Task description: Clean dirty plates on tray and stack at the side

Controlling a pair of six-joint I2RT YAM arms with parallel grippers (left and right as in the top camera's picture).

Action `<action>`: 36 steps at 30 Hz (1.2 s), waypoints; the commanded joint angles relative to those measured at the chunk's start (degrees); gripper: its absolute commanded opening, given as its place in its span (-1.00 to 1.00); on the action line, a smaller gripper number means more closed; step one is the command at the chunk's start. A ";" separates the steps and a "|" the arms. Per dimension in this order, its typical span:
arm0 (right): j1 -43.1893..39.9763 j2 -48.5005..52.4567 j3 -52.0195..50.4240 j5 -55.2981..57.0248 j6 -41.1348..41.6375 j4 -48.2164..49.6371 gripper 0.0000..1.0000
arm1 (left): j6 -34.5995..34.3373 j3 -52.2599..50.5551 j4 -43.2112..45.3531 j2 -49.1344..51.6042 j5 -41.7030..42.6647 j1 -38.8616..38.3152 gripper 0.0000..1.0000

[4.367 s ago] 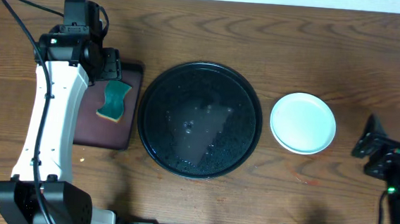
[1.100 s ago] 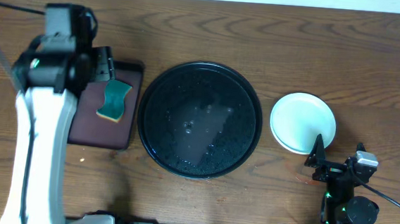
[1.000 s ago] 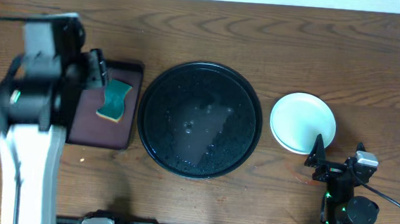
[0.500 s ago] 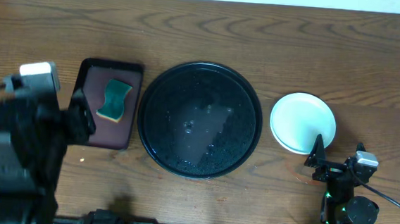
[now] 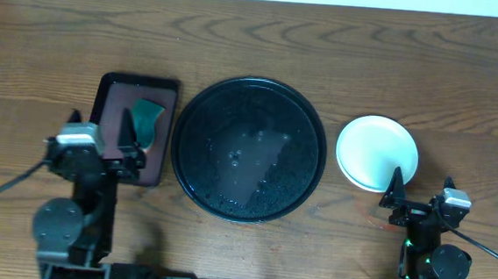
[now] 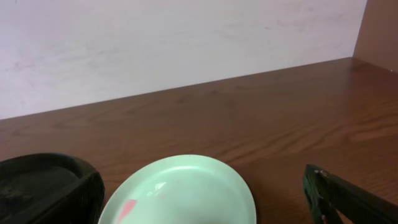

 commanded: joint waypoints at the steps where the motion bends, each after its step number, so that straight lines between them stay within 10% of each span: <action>1: 0.52 -0.39 -0.22 -0.46 -0.22 -0.04 0.99 | 0.59 -6.86 5.20 -2.82 3.56 -0.22 0.48; 36: 0.52 -0.39 -0.22 -0.46 -0.22 -0.04 0.98 | 9.35 -34.51 9.33 -23.12 3.23 0.00 0.48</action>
